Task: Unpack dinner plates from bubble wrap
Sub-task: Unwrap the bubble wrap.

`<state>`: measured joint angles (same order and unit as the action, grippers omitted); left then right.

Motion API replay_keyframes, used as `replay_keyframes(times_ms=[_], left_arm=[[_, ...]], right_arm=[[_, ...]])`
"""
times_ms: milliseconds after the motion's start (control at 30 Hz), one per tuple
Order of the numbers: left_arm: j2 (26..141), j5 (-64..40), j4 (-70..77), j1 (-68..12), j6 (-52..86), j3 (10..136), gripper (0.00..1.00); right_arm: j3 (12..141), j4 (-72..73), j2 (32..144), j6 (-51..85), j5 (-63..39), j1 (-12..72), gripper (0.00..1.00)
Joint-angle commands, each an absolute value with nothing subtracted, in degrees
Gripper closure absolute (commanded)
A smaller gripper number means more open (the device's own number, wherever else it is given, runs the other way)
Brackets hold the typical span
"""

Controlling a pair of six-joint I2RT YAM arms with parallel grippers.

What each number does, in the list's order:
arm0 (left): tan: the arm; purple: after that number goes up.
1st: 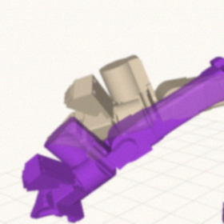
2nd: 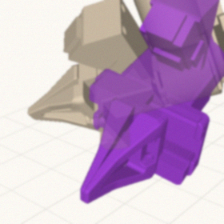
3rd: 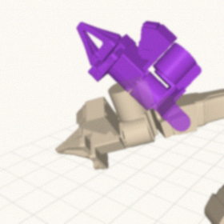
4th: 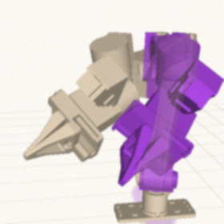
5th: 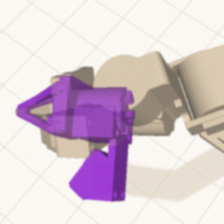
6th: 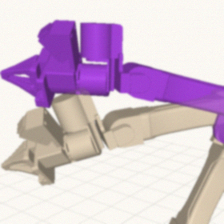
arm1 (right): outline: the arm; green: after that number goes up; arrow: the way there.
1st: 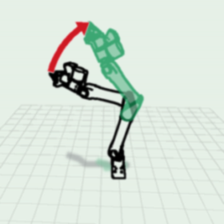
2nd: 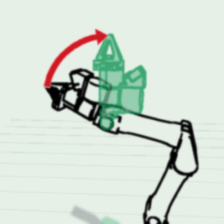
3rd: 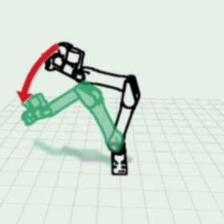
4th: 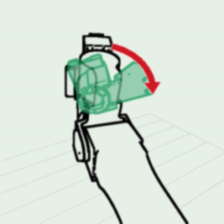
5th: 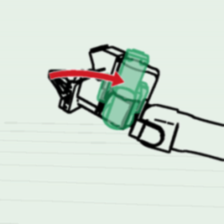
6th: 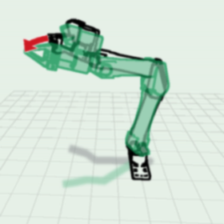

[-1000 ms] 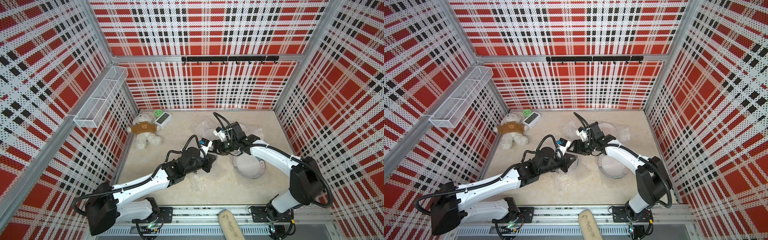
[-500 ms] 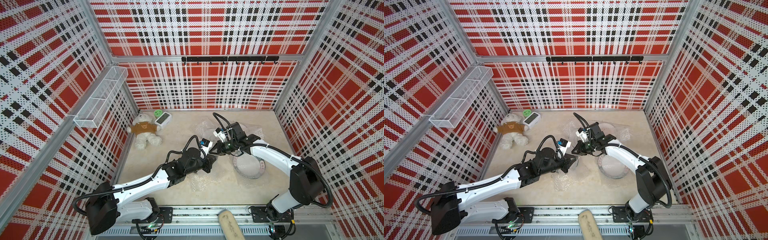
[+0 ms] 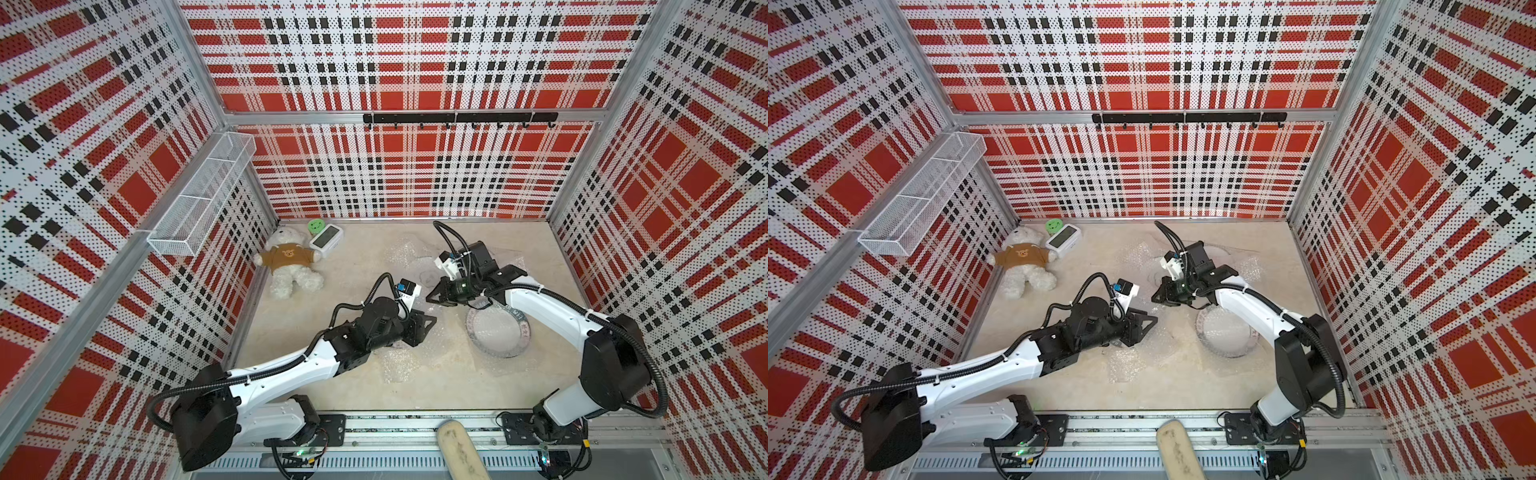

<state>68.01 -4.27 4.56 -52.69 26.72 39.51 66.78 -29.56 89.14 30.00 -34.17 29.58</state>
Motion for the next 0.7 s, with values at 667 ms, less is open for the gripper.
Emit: replay_keyframes(times_ms=[667], left_arm=[[49.18, -5.87, 1.32, -43.46, 30.08, 33.23, 0.01]], right_arm=[[58.09, -33.17, 69.3, 31.37, -20.58, 7.57, 1.0]])
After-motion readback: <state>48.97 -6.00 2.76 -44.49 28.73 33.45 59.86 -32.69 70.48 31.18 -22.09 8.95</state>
